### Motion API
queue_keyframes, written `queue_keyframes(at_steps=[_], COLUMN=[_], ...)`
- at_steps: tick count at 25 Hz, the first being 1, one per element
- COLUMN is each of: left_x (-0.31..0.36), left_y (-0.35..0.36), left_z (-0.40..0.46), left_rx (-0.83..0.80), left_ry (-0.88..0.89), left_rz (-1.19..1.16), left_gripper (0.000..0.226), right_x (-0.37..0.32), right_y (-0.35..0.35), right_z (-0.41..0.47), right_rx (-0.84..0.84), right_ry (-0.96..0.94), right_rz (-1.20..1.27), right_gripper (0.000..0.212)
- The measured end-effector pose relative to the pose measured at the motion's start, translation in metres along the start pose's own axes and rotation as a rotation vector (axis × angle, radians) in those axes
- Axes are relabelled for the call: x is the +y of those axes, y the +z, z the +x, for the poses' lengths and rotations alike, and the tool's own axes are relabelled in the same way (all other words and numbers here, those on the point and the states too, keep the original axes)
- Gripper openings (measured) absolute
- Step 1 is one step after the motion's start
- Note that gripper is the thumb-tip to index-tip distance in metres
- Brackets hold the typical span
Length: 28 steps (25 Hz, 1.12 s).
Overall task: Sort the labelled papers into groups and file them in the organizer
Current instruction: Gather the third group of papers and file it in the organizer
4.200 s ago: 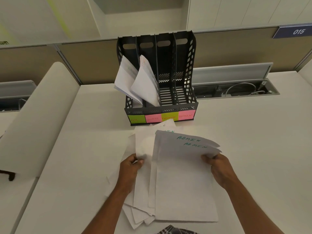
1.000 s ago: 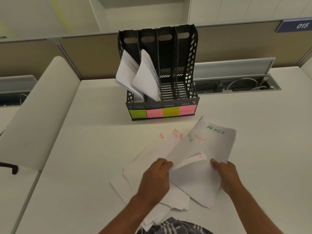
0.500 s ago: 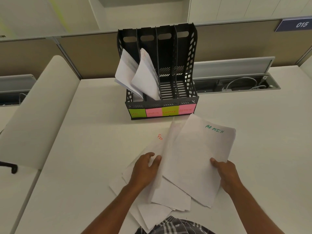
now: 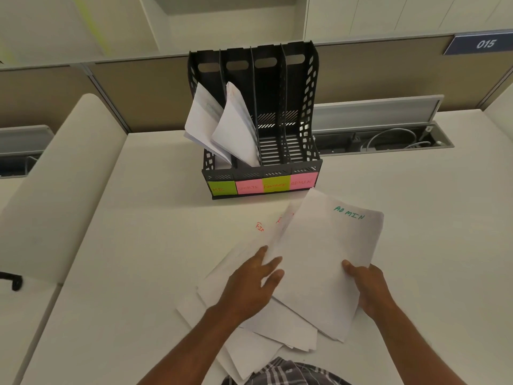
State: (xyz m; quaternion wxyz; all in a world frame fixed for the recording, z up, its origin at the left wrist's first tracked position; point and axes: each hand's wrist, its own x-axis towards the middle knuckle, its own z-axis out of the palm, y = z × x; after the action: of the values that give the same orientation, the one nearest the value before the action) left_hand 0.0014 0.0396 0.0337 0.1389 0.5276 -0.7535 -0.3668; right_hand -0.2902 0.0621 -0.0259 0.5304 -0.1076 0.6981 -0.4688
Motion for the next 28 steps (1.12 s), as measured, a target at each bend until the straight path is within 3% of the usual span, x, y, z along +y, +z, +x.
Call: queue_keyframes(at_steps=[4,12,18,24,28], left_x=[0.006,0.008,0.012,0.011,0.016], left_y=[0.021,0.030,0.028,0.007,-0.038], left_z=[-0.009,-0.003,0.003,0.010,0.016], left_rx=[-0.135,-0.058,0.035,0.150,0.327], left_ry=[0.075,0.030,0.007,-0.182,-0.134], left_rz=[0.191,0.186,0.134,0.019,0.042], left_gripper=[0.062,0.070,0.065,0.054,0.052], right_x=[-0.001,-0.001,0.001,-0.001,-0.030], right_y=[0.000,0.001,0.001,0.000,-0.004], right_z=[0.000,0.000,0.001,0.000,-0.007], right_rx=[-0.006,0.013,0.008,0.032,0.171], right_ry=[0.003,0.005,0.000,-0.004,-0.200], right_rz=[-0.006,-0.013,0.001,0.023,0.057], right_gripper=[0.040,0.043,0.041,0.037,0.026])
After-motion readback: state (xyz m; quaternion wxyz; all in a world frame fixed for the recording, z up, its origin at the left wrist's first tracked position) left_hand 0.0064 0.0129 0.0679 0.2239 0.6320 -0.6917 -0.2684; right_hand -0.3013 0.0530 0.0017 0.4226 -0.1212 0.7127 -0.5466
